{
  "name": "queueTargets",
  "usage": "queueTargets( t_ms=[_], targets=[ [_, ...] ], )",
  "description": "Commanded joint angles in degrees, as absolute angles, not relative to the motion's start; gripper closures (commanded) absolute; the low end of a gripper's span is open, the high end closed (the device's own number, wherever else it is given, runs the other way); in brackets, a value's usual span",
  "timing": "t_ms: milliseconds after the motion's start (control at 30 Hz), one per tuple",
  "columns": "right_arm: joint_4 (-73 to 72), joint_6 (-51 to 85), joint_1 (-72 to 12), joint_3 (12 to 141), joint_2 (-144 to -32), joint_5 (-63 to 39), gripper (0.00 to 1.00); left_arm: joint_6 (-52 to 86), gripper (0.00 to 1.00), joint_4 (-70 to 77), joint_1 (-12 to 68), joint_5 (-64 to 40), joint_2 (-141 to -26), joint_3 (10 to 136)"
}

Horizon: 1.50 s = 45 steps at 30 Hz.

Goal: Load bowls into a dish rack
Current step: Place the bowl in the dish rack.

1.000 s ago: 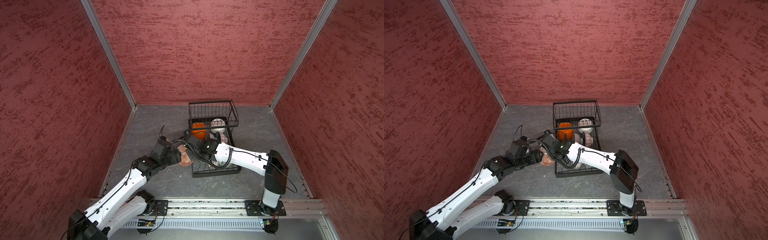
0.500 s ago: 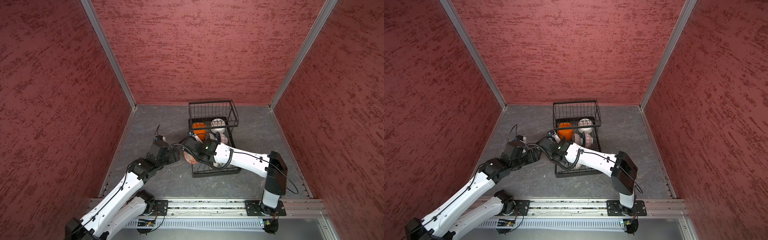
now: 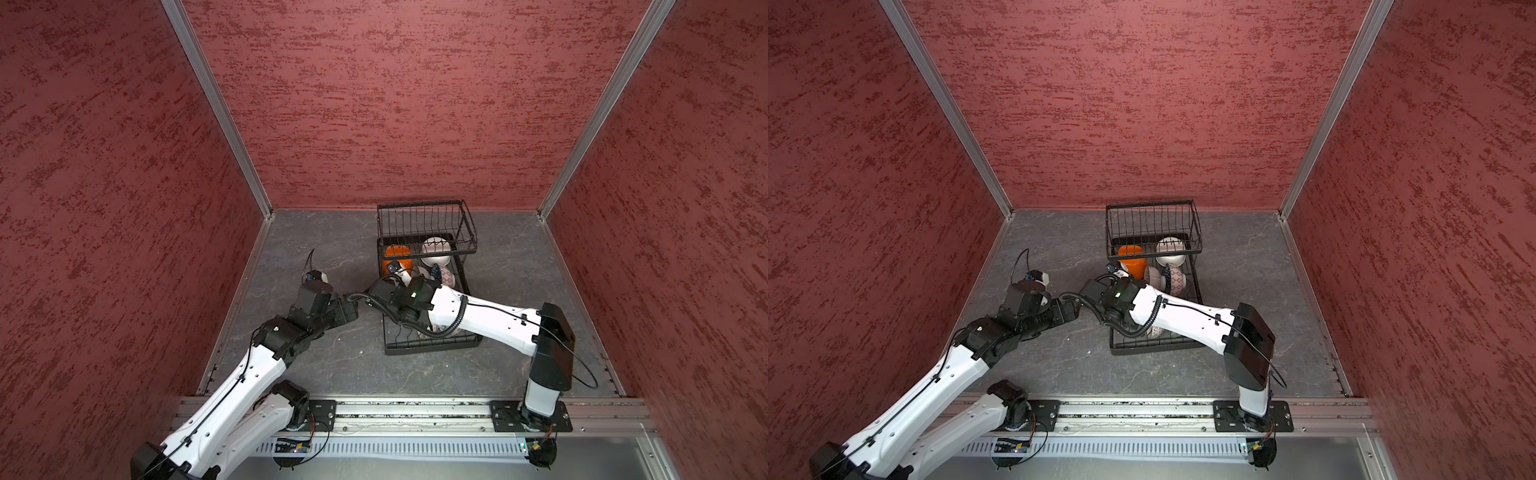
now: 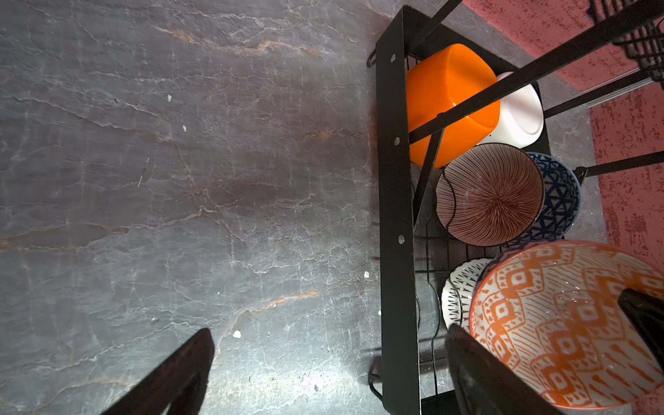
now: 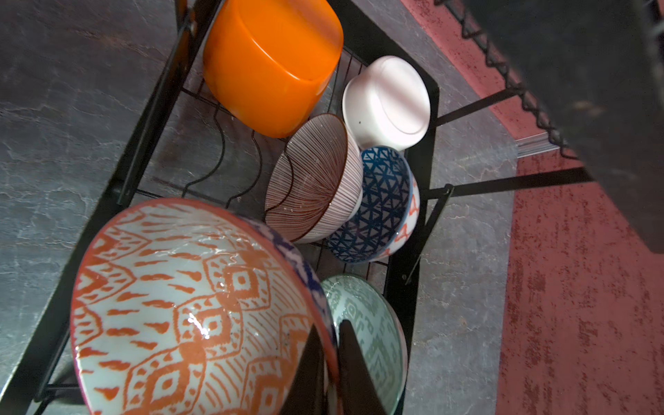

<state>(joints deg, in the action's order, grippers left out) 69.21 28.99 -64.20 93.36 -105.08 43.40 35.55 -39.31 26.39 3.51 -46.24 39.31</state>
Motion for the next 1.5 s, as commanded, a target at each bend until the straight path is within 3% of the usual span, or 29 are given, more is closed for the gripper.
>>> queueTargets(
  t_ms=[0,433,1467],
  targets=[
    [72.6,31.7,-64.9,95.3,-105.7,47.6,1.0,35.1,0.0,-38.4,25.8,2.6,-45.7,38.5],
    [81.3,32.8,-67.2,99.7,-113.4,52.8,1.0,34.6,0.0,-38.1,24.6,2.0,-45.6,38.1],
    [86.7,33.3,-68.6,102.8,-121.0,52.6,1.0,31.3,0.0,-35.9,16.5,-3.2,-45.2,35.9]
  ],
)
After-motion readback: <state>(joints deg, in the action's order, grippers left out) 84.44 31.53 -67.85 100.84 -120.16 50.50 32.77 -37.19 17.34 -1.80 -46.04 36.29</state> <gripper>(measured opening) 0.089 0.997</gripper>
